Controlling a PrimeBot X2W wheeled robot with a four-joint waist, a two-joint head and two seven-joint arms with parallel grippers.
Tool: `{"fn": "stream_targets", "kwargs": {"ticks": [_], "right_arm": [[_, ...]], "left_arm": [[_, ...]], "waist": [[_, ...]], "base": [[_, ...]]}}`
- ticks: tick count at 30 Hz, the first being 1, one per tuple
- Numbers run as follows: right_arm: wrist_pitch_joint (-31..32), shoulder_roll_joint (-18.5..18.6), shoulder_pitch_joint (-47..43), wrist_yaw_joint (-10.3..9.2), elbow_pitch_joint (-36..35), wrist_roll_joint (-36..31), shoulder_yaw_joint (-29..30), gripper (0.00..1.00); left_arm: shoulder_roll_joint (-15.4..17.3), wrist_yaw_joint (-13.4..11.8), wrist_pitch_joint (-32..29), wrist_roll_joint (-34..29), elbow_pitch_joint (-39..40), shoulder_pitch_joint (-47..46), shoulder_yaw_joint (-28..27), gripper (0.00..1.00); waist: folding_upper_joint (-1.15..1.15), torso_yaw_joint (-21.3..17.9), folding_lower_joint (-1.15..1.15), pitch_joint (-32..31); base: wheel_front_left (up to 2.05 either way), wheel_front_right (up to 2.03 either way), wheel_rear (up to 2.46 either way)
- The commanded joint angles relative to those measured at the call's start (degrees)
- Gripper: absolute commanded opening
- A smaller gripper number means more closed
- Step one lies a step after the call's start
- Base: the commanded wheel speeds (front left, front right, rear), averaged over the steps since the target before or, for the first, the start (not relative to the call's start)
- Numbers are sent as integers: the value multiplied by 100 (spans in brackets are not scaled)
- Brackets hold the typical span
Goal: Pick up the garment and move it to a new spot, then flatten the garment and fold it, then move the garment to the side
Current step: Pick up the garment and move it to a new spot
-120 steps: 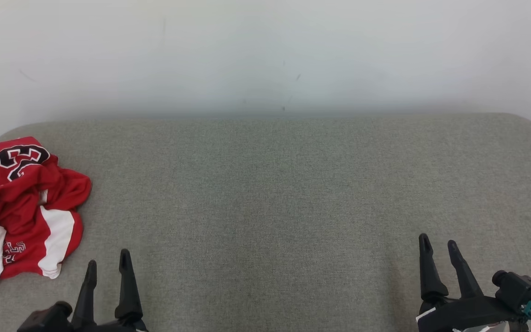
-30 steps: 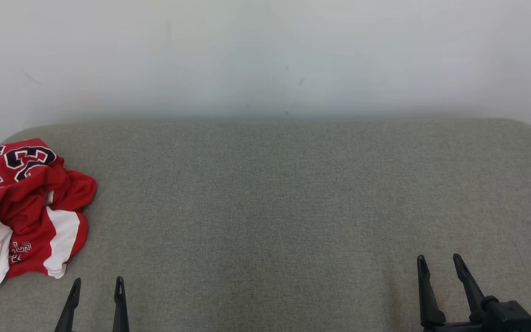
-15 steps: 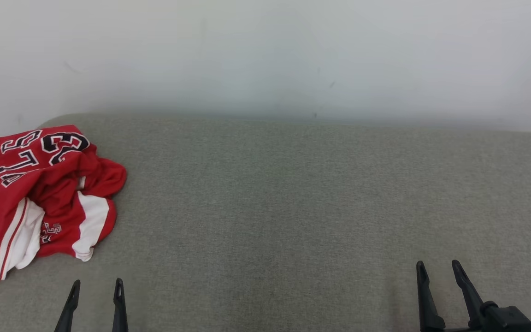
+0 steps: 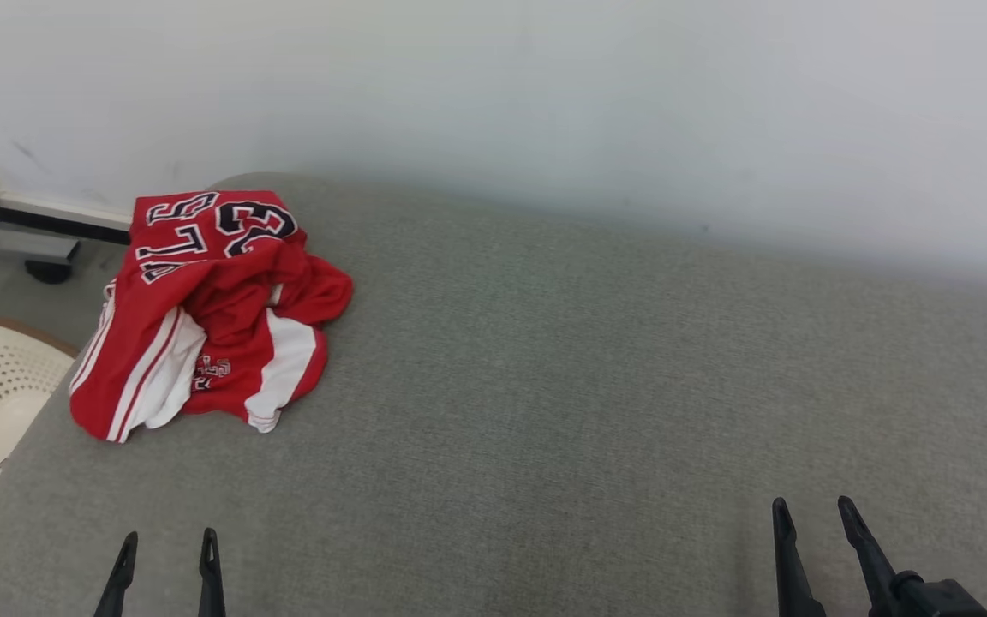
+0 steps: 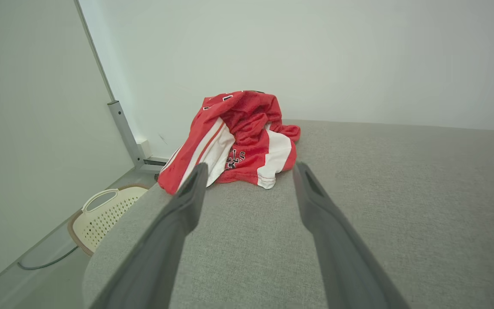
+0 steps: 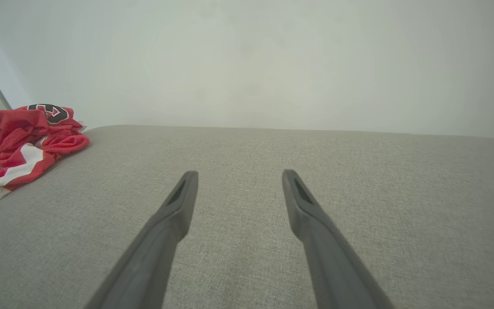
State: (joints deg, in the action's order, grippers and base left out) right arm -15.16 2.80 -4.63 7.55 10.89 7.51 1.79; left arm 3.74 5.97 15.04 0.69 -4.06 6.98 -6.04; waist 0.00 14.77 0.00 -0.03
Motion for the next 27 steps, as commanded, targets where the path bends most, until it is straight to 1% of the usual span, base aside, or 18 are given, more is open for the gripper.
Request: {"fn": "stream_targets", "kwargs": {"ticks": [1, 8, 17, 27], "right_arm": [[-9, 15, -11, -12, 14, 40, -7, 100], [-9, 15, -13, -12, 36, 36, -57, 100], [-9, 15, -127, -12, 41, 64, -144, 100], [-8, 15, -10, -12, 69, 40, -271, 100]], "left_arm": [[2, -32, 14, 32, 31, 111, -48, 100], [-18, -80, 14, 27, 7, 134, -113, 100], [-42, -90, 14, 47, 8, 199, -167, 100], [-63, -132, 14, 111, 49, 238, -306, 100]], "waist": [[0, 414, 0, -55], [0, 816, 0, -128], [0, 1217, 0, -197], [0, 1290, 0, -146]], "base": [[0, 0, 0], [0, 0, 0], [0, 0, 0], [0, 0, 0]]}}
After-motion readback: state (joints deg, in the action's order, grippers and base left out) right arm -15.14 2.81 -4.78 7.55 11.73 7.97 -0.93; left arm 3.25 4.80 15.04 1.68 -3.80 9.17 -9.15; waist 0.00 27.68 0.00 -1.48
